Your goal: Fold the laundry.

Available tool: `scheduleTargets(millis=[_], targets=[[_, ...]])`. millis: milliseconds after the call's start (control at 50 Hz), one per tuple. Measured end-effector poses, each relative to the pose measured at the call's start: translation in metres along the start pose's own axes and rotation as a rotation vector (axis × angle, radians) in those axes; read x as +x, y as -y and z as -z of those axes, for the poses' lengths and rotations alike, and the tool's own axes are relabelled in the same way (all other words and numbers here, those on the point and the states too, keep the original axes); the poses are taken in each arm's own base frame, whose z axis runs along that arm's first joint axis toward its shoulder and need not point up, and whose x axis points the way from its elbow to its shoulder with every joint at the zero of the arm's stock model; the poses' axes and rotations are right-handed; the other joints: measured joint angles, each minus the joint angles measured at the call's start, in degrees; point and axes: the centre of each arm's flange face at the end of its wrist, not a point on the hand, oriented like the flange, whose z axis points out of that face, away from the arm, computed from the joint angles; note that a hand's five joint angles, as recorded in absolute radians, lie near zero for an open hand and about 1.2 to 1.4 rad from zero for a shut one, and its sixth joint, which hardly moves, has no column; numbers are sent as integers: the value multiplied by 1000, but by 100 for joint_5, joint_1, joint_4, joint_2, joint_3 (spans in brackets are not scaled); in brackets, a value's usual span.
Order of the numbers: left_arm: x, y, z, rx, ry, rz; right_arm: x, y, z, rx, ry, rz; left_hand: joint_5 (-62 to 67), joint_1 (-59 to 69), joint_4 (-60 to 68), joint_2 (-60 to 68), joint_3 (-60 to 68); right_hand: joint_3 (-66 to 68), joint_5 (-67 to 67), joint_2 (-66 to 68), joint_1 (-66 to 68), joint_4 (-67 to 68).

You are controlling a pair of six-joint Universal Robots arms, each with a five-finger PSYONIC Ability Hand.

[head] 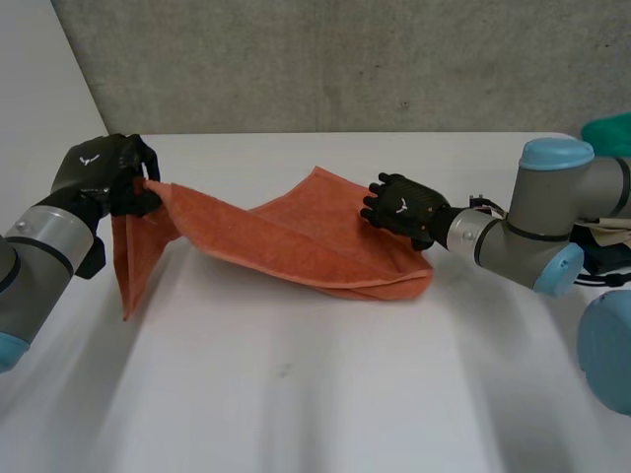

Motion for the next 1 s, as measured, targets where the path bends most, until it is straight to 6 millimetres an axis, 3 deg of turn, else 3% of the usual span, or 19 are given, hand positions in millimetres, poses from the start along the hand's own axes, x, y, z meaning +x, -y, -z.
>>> scheduleTargets(millis=[160,220,280,340,400,500,580,720,820,860,940,1000], targets=[[-1,1,-1,4,3,-2,-13,-10,-5,23,32,13,0,0,0,0,0,173,316,162,178,285],[-1,2,-1,4,3,-2,-21,-8,-8,39,51,9,0,0,0,0,0,1207,1270,1210,1312,1310],[0,2,-1,5,2,-2,-24,-5,-10,46,58,9,0,0,0,0,0,3819,3794,3876,3870,3915],[1,3,-1,7,0,-2,-19,-1,-10,30,40,16,0,0,0,0,0,4337,4256,4293,4058,4477],[1,5,-2,12,0,-4,0,0,-4,-27,-8,0,0,0,0,0,0,4358,4256,4293,4058,4494],[0,10,-3,18,4,-4,52,1,29,-197,-124,-159,0,0,0,0,0,4358,4256,4293,4058,4505],[0,15,-2,-7,7,3,89,16,77,-328,-185,-341,0,0,0,0,0,4359,4256,4293,4058,4507],[3,20,8,-120,11,27,124,55,156,-472,-277,-536,0,0,0,0,0,4360,4288,4293,4058,4512],[6,16,13,-223,9,42,126,67,186,-562,-320,-588,0,0,1,0,0,4360,4288,4293,4058,4513],[8,8,13,-294,4,43,116,71,196,-627,-284,-606,0,0,1,0,0,4360,4288,4293,4058,4514],[14,-10,5,-384,-15,20,93,70,187,-671,-168,-599,0,0,1,0,0,4360,4288,4293,4058,4514],[22,-24,-8,-418,-39,-15,77,64,168,-675,-100,-575,0,0,1,0,0,4360,4288,4293,4058,4515]])
